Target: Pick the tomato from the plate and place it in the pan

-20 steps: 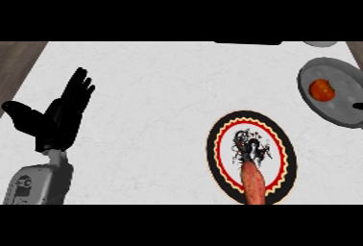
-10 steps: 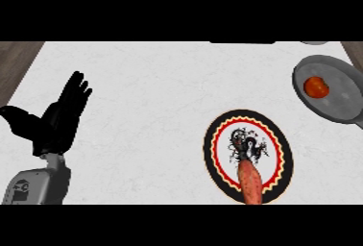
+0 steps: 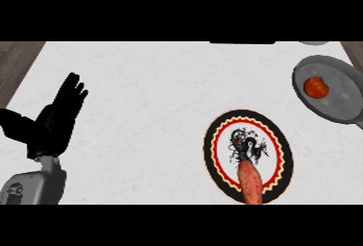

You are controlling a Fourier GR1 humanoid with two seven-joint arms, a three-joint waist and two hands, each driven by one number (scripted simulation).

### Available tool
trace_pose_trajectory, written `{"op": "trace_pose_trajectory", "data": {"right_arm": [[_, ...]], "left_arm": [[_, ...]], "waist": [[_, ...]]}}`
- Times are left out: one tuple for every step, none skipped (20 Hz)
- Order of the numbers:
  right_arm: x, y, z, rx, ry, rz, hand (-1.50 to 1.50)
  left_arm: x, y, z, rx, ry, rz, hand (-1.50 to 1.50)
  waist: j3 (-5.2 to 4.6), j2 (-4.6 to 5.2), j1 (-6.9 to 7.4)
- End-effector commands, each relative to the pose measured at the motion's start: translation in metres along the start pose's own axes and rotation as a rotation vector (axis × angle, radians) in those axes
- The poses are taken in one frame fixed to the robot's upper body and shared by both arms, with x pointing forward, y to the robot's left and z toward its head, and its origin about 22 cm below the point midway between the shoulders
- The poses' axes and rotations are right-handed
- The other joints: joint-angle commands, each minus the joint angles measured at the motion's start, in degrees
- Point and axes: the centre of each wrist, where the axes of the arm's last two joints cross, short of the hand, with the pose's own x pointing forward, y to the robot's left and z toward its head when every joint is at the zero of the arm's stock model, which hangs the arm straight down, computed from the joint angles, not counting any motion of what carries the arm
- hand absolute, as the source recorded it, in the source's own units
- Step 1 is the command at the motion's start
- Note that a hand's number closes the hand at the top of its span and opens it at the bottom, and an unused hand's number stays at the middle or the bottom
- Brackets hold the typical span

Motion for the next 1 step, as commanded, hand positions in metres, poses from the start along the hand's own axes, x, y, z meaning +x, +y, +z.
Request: {"op": "trace_pose_trajectory", "data": {"right_arm": [[-0.0076, -0.0069, 0.0144, 0.093, -0.083, -0.089, -1.5]], "left_arm": [[-0.0024, -0.0112, 0.0006, 0.006, -0.009, 0.003, 0.0]], "waist": [[0.04, 0.04, -0.14]]}}
